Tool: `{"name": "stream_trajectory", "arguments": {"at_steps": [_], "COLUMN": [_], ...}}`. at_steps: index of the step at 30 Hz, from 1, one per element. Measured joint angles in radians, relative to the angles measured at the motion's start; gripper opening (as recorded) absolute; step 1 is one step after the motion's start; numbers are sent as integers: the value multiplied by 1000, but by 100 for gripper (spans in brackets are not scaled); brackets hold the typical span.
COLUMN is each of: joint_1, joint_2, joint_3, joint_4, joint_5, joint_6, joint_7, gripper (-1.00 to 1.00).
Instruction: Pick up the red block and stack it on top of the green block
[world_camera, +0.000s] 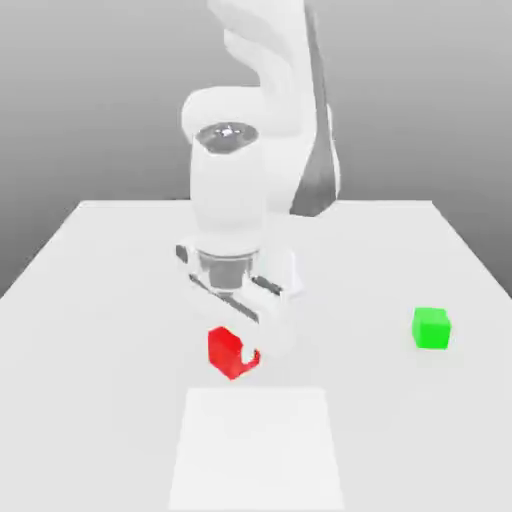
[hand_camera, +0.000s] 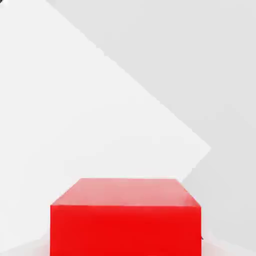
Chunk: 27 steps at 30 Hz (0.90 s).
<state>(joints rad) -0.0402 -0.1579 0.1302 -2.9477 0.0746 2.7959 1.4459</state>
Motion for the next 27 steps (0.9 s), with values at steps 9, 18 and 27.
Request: {"name": "stream_trajectory", "arguments": {"at_steps": [9,18,27], "joint_1": [377,671,625], "joint_2": [-61,-56,183], "joint_3": [184,354,334], "joint_4": [23,42,47], "joint_5": [106,153,-144], "joint_6": [-76,-90,127], "joint_7": [-194,-328,-126], "gripper": [-100,-100,100]}}
